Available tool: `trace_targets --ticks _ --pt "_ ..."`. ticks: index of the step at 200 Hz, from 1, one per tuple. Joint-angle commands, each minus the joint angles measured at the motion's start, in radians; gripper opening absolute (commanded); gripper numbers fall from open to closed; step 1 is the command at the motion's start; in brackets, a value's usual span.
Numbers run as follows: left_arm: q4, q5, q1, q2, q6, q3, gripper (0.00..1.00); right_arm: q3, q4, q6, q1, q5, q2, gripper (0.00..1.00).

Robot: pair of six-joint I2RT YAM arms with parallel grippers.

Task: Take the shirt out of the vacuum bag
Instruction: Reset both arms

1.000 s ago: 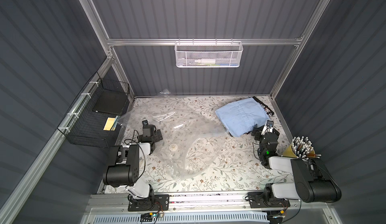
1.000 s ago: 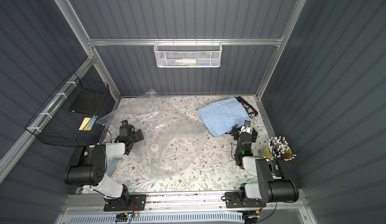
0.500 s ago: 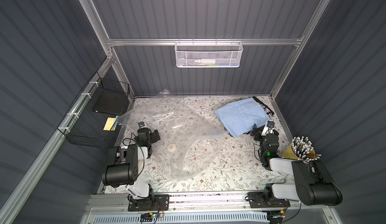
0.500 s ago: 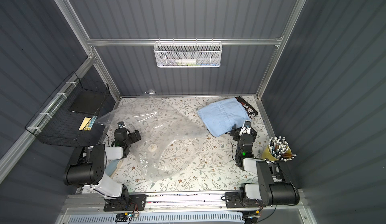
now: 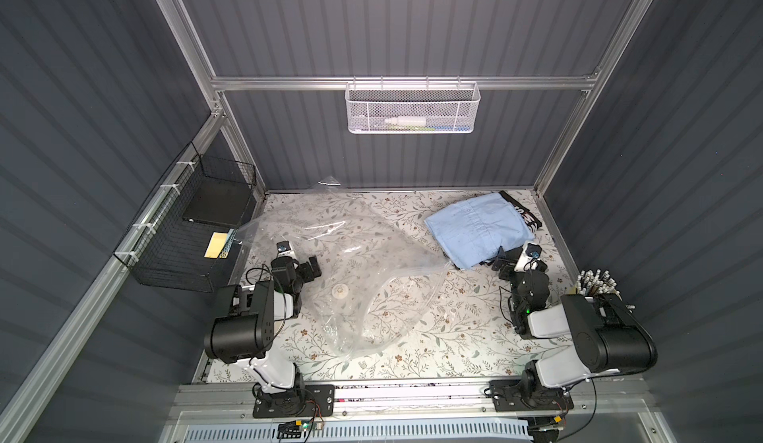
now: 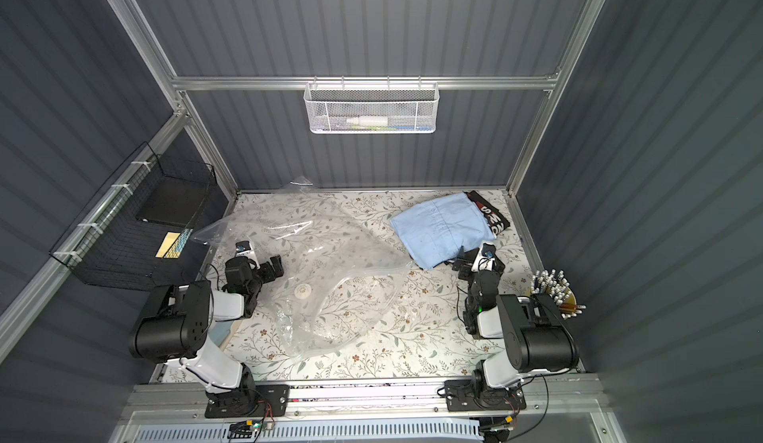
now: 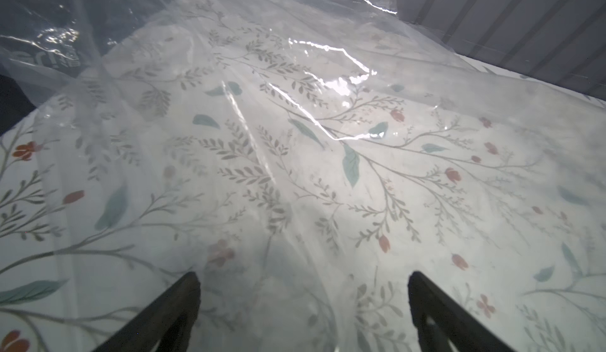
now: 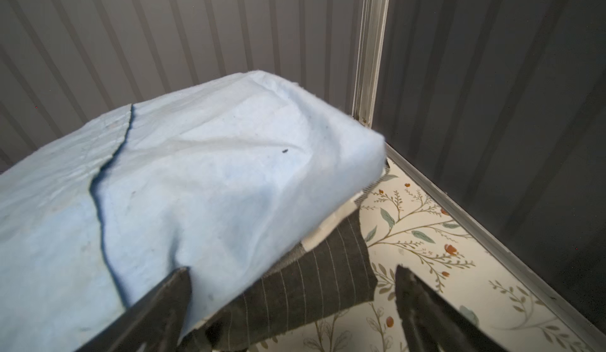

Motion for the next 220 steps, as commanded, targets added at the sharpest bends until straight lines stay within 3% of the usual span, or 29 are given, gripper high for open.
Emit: trace_targets --ticks 1,46,60,71,91,102,220 --pt "0.127 0.018 -0.026 -0.037 0.041 -0.079 0.99 0.004 0.007 -0.009 0.001 -0.034 -0.003 0.99" --pt "0.259 -0.026 -0.071 0.0 0.091 -0.135 1.0 0.003 -0.019 -0.033 0.005 -0.09 -0.02 0.99" --pt "0.391 -0.026 -0.085 0.053 0.111 -0.165 0.99 0.01 -0.038 -0.03 0.005 -0.087 -0.023 0.99" --pt "0.262 -0.057 -0.087 0.028 0.093 -0.124 1.0 0.014 -0.037 -0.03 0.004 -0.084 -0.017 0.99" --pt "0.206 -0.108 -0.118 0.039 0.114 -0.088 1.0 0.068 -0.139 0.0 -0.034 -0.147 -0.011 0.99" --pt "0.243 -0.154 -0.141 0.055 0.131 -0.091 0.99 0.07 -0.147 0.008 -0.048 -0.17 -0.013 0.99" --pt "0.213 -0.169 -0.153 0.044 0.131 -0.084 0.99 0.063 -0.139 0.004 -0.047 -0.178 -0.02 0.99"
